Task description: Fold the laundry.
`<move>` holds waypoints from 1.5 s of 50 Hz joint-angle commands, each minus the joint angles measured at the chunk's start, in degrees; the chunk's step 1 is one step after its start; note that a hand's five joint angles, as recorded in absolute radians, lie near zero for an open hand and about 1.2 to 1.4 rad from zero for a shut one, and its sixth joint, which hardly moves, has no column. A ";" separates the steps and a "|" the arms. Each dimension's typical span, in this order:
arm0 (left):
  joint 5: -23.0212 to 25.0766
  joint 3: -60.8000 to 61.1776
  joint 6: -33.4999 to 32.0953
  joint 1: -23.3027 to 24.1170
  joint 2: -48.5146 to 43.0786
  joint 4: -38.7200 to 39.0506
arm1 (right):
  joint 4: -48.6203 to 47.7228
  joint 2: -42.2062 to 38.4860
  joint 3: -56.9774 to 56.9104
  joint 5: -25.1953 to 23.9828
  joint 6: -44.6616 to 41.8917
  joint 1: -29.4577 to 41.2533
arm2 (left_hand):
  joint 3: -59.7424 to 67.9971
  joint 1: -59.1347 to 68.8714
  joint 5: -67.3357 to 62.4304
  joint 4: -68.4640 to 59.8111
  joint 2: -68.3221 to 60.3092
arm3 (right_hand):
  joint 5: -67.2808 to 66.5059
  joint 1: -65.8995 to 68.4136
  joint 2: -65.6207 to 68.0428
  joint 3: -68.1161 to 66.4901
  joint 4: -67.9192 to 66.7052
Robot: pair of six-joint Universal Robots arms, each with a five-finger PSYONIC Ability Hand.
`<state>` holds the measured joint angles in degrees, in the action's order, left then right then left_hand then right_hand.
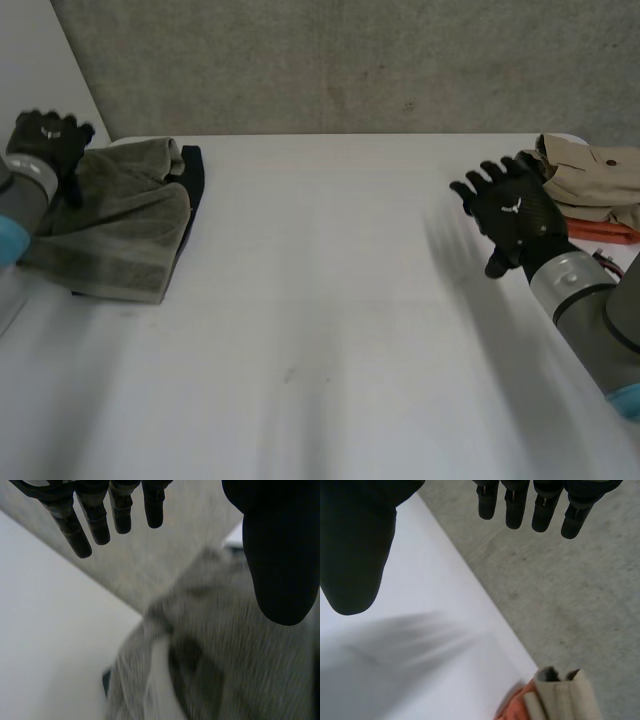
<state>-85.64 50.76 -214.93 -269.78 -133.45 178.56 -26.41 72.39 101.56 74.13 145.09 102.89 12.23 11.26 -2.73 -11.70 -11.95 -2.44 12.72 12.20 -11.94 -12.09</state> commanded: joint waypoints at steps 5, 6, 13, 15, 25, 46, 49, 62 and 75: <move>1.00 -10.33 -1.64 -3.30 -16.23 4.60 | 0.31 -1.11 2.94 -0.13 -0.95 -0.93 | 67.56 68.53 -67.06 -68.10 -67.84 | 2.44 -2.72 -2.20 1.94 2.09; 0.74 -10.33 -1.11 -3.04 -15.70 4.69 | 0.31 -1.11 3.03 -0.21 -0.95 -1.02 | 67.77 68.74 -67.26 -68.30 -68.05 | 2.44 -2.72 -2.20 1.94 2.09; 0.83 -4.19 10.31 4.25 0.90 5.13 | 0.31 -0.41 3.30 0.14 -0.95 -1.02 | 67.77 68.74 -67.27 -68.30 -68.05 | 2.44 -2.72 -2.20 1.94 2.09; 1.00 -2.17 12.42 5.84 4.77 5.57 | 0.31 -0.06 3.30 0.31 -0.95 -1.02 | 67.77 68.74 -67.27 -68.30 -68.05 | 2.44 -2.72 -2.20 1.94 2.09; 2.58 10.40 21.13 23.40 20.16 6.10 | 0.57 3.54 4.00 0.66 -0.25 -1.11 | 67.77 68.74 -67.27 -68.30 -68.05 | 2.44 -2.72 -2.20 1.94 2.09; 1.81 11.38 23.33 42.23 3.10 2.94 | 3.12 4.16 3.38 1.98 0.02 -4.10 | 11.00 11.97 -10.50 -11.53 -11.28 | 2.44 -2.72 -2.20 1.94 2.09; -1.71 12.43 23.24 40.56 8.81 2.76 | 5.31 4.16 2.68 1.81 -0.16 -4.01 | 3.03 4.00 -2.53 -3.56 -3.31 | 2.44 -2.72 -2.20 1.94 2.09; -3.48 32.88 23.42 34.68 23.76 1.27 | 23.59 1.97 -5.92 -3.03 1.15 -0.41 | 3.20 4.17 -2.70 -3.73 -3.48 | 2.44 -2.72 -2.20 1.94 2.09; -2.95 43.02 23.42 34.67 18.77 8.73 | 28.96 -14.11 -18.67 -4.96 14.33 7.14 | 2.19 3.16 -1.69 -2.72 -2.47 | 2.44 -2.72 -2.20 1.94 2.09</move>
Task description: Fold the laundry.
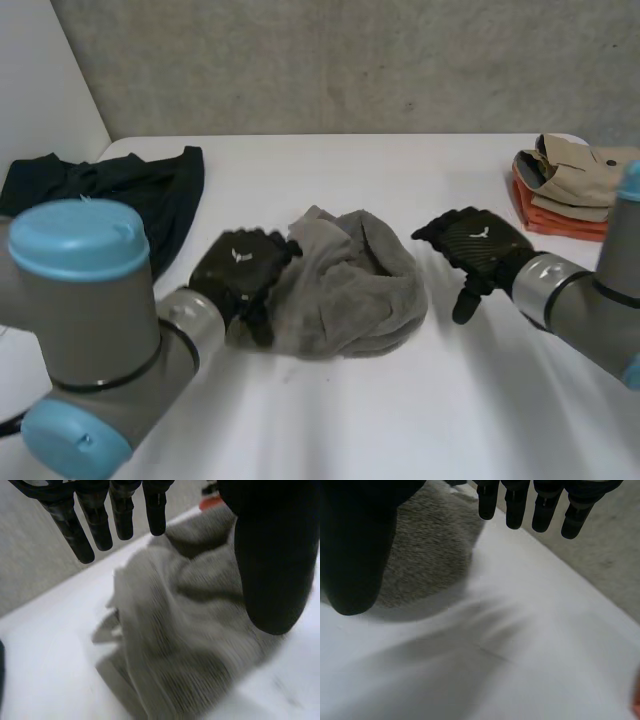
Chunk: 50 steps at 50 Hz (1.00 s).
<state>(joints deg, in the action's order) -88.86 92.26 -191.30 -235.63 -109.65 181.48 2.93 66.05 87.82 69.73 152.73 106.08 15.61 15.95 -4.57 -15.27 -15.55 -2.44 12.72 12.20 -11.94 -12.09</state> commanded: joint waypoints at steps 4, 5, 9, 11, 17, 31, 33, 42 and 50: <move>0.18 -0.06 -0.48 0.26 -9.43 9.15 | -0.90 -11.72 -7.13 -0.12 9.77 5.80 | -0.36 -0.69 -0.69 0.01 0.29 | 2.44 -2.72 -2.20 1.94 2.09; 0.18 -0.59 -0.48 0.26 -10.48 9.50 | -1.17 -12.34 -7.40 -0.03 10.22 6.07 | 0.15 -0.19 -1.19 -0.49 -0.21 | 2.44 -2.72 -2.20 1.94 2.09; 0.26 -3.93 -1.00 0.52 -15.15 9.33 | -3.19 -14.02 -8.11 0.14 12.41 6.69 | 6.86 6.52 -7.90 -7.21 -6.92 | -14.74 14.46 14.97 -15.24 -15.09; 0.27 -5.42 -1.97 0.52 -16.64 8.98 | -5.11 -13.76 -8.11 0.23 13.55 6.60 | 22.45 22.12 -23.49 -22.80 -22.52 | -41.52 41.24 41.75 -42.02 -41.87; -0.79 -7.01 -6.54 0.96 -10.09 8.54 | -10.22 -8.16 -6.96 2.24 13.21 5.99 | 64.39 64.05 -65.43 -64.73 -64.45 | -67.56 67.28 67.80 -68.06 -67.91; -0.35 -8.76 -0.75 0.17 16.57 8.19 | -2.49 15.78 -13.90 2.69 3.98 5.19 | 64.39 64.05 -65.43 -64.73 -64.45 | -67.56 67.28 67.80 -68.06 -67.91; -0.26 -9.64 0.13 -0.01 16.66 7.66 | -1.96 14.99 -15.74 2.60 3.19 5.37 | 64.39 64.05 -65.43 -64.73 -64.45 | -67.56 67.28 67.80 -68.06 -67.91; -0.44 -13.68 0.49 -2.55 3.06 5.90 | -1.79 -1.61 -25.24 3.22 -7.17 10.11 | 64.39 64.05 -65.43 -64.73 -64.45 | -67.56 67.28 67.80 -68.06 -67.91; -1.05 -27.91 0.40 -5.01 -17.68 5.55 | -6.35 -18.22 -28.93 3.13 -9.56 11.34 | 64.39 64.05 -65.43 -64.73 -64.45 | -8.73 8.46 8.97 -9.23 -9.09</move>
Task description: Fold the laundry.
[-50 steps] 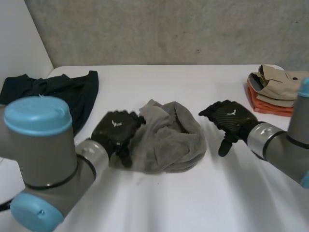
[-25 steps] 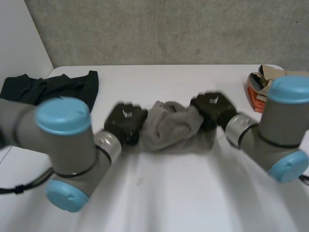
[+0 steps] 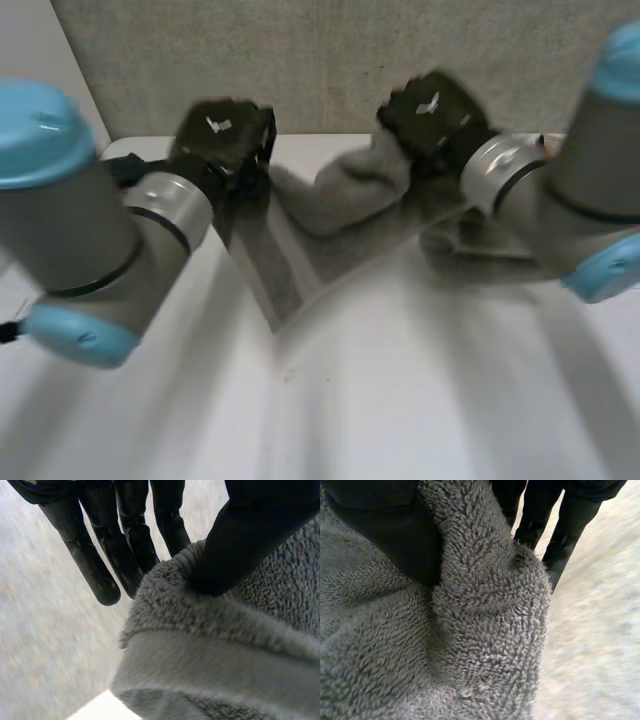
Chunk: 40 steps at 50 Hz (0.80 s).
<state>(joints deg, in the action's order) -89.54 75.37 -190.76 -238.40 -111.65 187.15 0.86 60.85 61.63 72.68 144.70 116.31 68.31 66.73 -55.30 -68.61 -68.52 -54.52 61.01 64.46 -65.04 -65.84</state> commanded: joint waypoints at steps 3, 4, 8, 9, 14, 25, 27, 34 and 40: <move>-0.20 -16.99 -0.05 -4.17 -21.84 -0.21 | -8.50 -16.90 -3.09 1.41 -1.35 1.64 | -4.00 -2.41 0.99 4.29 4.20 | 54.52 -51.01 -54.46 55.04 55.84; -0.11 -18.14 -0.05 -4.35 -22.98 -0.29 | -9.64 -17.25 -3.18 2.37 -1.17 1.64 | -15.76 -14.17 12.75 16.06 15.97 | 54.52 -51.01 -54.46 55.04 55.84; -0.02 -20.44 -0.75 -4.44 -24.58 -0.29 | -13.07 -15.50 -3.18 9.57 0.41 1.91 | -45.48 -43.89 42.47 45.78 45.69 | 54.52 -51.01 -54.46 55.04 55.84; -0.11 -20.17 -0.58 -4.18 -24.49 -0.29 | -13.25 -14.45 -2.84 10.63 1.19 1.91 | -46.48 -44.89 43.47 46.78 46.69 | 54.52 -51.01 -54.46 55.04 55.84; -0.11 -15.26 -0.84 -3.82 -17.83 -0.65 | -11.24 -4.80 1.20 13.63 6.47 0.59 | -48.01 -46.42 45.00 48.30 48.21 | 54.52 -51.01 -54.46 55.04 55.84; 0.77 8.90 -2.16 -3.74 -0.24 -0.47 | 5.19 2.78 7.80 11.44 7.09 -6.26 | -24.81 -23.22 21.80 25.11 25.02 | 54.52 -51.01 -54.46 55.04 55.84; 0.77 11.81 -3.03 -3.82 0.56 -0.47 | 7.40 2.79 9.64 10.91 7.00 -7.67 | -21.28 -19.69 18.27 21.58 21.48 | 54.52 -51.01 -54.46 55.04 55.84; 0.77 17.88 -10.24 -4.00 -0.93 0.32 | 7.31 1.73 14.30 8.98 6.83 -9.52 | -19.07 -17.48 16.06 19.37 19.28 | 54.52 -51.01 -54.46 55.04 55.84; 0.85 14.99 -13.23 -4.70 -7.69 0.76 | 5.21 -0.55 16.06 8.62 6.83 -9.17 | -27.64 -26.05 24.63 27.94 27.84 | 54.52 -51.01 -54.46 55.04 55.84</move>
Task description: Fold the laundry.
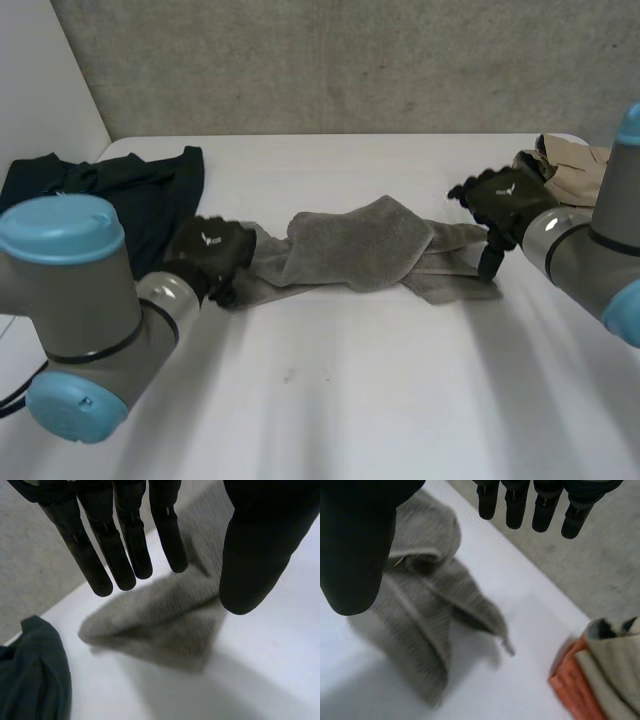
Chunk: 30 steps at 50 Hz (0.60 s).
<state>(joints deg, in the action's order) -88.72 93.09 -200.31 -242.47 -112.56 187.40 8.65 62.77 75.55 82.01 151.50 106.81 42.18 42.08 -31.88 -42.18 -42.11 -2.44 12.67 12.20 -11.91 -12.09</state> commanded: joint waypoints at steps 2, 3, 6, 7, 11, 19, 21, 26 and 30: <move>0.04 -4.40 -3.69 -0.63 -8.63 0.42 | -3.64 -2.65 2.67 -0.80 0.02 0.60 | -3.69 -3.60 3.39 3.70 3.63 | 2.44 -2.67 -2.20 1.91 2.09; 0.04 -5.80 -3.69 -0.72 -10.38 0.42 | -4.07 -2.82 3.02 -0.80 -0.07 0.60 | -4.53 -4.44 4.23 4.54 4.47 | 2.44 -2.67 -2.20 1.91 2.09; 0.13 -8.01 -3.60 -0.90 -12.50 0.42 | -5.39 -3.44 3.99 -0.72 -0.07 0.77 | -6.22 -6.13 5.92 6.23 6.15 | 2.44 -2.67 -2.20 1.91 2.09; 0.13 -9.15 -3.51 -1.25 -13.73 0.42 | -5.48 -3.44 4.07 -0.72 0.02 0.77 | -6.39 -6.30 6.09 6.40 6.33 | 2.44 -2.67 -2.20 1.91 2.09; 0.13 -11.87 -3.51 -2.30 -16.80 0.16 | -6.62 -3.70 5.04 -0.63 -0.07 0.86 | -6.22 -6.13 5.92 6.23 6.16 | 2.44 -2.67 -2.20 1.91 2.09; 0.57 -16.36 -3.42 -2.39 -19.45 0.16 | -7.33 -4.05 5.74 -0.72 -0.15 0.86 | -4.71 -4.62 4.41 4.72 4.65 | 2.44 -2.67 -2.20 1.91 2.09; 1.00 -17.67 -3.42 -2.39 -20.32 -0.11 | -7.42 -4.14 5.83 -0.72 -0.15 0.86 | -4.71 -4.62 4.41 4.72 4.65 | 2.44 -2.67 -2.20 1.91 2.09; 1.62 -19.61 -3.33 -2.39 -22.09 -0.19 | -7.94 -4.23 6.36 -0.80 -0.15 0.86 | -2.86 -2.77 2.56 2.87 2.80 | 2.44 -2.67 -2.20 1.91 2.09; 1.71 -21.02 -3.33 -2.22 -22.44 -0.19 | -8.03 -4.58 6.62 -0.80 -0.24 0.86 | 2.00 2.10 -2.30 -2.00 -2.07 | 2.44 -2.67 -2.20 1.91 2.09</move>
<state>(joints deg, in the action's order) -87.34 74.02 -203.66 -244.88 -134.09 187.25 0.82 58.52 81.80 81.24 151.33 107.67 34.28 34.39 -24.39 -34.13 -34.39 -2.47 12.67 12.20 -11.91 -12.09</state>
